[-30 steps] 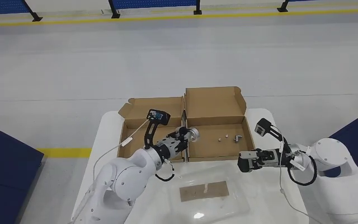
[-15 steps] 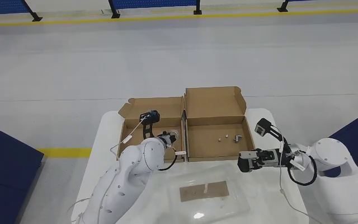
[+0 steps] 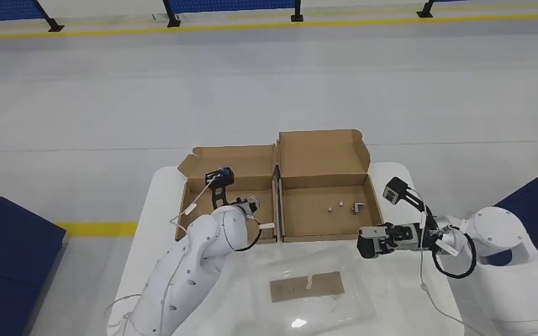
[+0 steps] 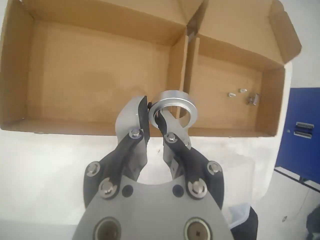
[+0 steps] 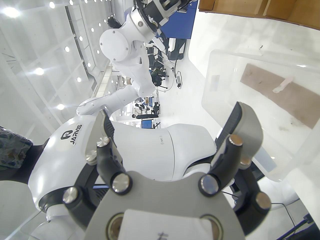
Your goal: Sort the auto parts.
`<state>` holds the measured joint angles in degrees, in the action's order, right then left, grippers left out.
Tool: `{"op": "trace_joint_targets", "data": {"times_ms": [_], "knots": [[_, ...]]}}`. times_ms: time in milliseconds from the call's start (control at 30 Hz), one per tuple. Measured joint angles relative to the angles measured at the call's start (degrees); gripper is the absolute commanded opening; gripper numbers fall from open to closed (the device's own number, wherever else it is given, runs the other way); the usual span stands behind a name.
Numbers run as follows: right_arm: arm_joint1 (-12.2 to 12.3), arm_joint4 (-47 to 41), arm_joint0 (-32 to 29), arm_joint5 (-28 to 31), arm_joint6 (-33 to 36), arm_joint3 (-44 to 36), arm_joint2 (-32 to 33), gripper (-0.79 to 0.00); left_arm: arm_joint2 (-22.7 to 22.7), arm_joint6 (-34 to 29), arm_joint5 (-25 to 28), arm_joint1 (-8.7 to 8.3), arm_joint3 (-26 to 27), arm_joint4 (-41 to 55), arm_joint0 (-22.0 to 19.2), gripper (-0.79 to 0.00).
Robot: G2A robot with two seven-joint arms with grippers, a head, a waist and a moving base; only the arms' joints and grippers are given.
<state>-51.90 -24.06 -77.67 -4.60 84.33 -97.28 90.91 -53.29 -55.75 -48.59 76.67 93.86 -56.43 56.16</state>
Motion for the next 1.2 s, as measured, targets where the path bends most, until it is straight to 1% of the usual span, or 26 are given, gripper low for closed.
{"op": "trace_joint_targets", "data": {"times_ms": [167, 267, 400, 500, 700, 900, 1000, 1200], "knots": [[0.0, 0.0, 0.0, 0.0, 0.0, 0.0, 0.0, 0.0, 1.43, 1.35, -1.29, 1.8, -8.42, 3.86, -6.05, -0.785], [0.0, 0.0, 0.0, 0.0, 0.0, 0.0, 0.0, 0.0, 3.69, 1.71, -1.65, 3.2, -15.07, 5.98, -10.12, -0.785], [0.0, 0.0, 0.0, 0.0, 0.0, 0.0, 0.0, 0.0, 6.62, 2.49, -2.43, 5.39, -25.51, 10.43, -15.47, -0.785], [0.0, 0.0, 0.0, 0.0, 0.0, 0.0, 0.0, 0.0, 8.52, 3.37, -3.31, 6.85, -31.78, 13.01, -18.2, -0.785], [0.0, 0.0, 0.0, 0.0, 0.0, 0.0, 0.0, 0.0, 11.17, 5.41, -5.34, 9.17, -41.6, 16.23, -21.18, -0.785], [0.0, 0.0, 0.0, 0.0, 0.0, 0.0, 0.0, 0.0, 13.6, 6.18, -6.13, 11.3, -48.84, 18.45, -22.9, -0.785], [0.0, 0.0, 0.0, 0.0, 0.0, 0.0, 0.0, 0.0, 14.5, 5.54, -5.47, 12.29, -51.69, 19.99, -23.44, -0.785], [0.0, 0.0, 0.0, 0.0, 0.0, 0.0, 0.0, 0.0, 15.22, 4.73, -4.06, 13.96, -55.52, 22.69, -24.06, -0.785]]}}
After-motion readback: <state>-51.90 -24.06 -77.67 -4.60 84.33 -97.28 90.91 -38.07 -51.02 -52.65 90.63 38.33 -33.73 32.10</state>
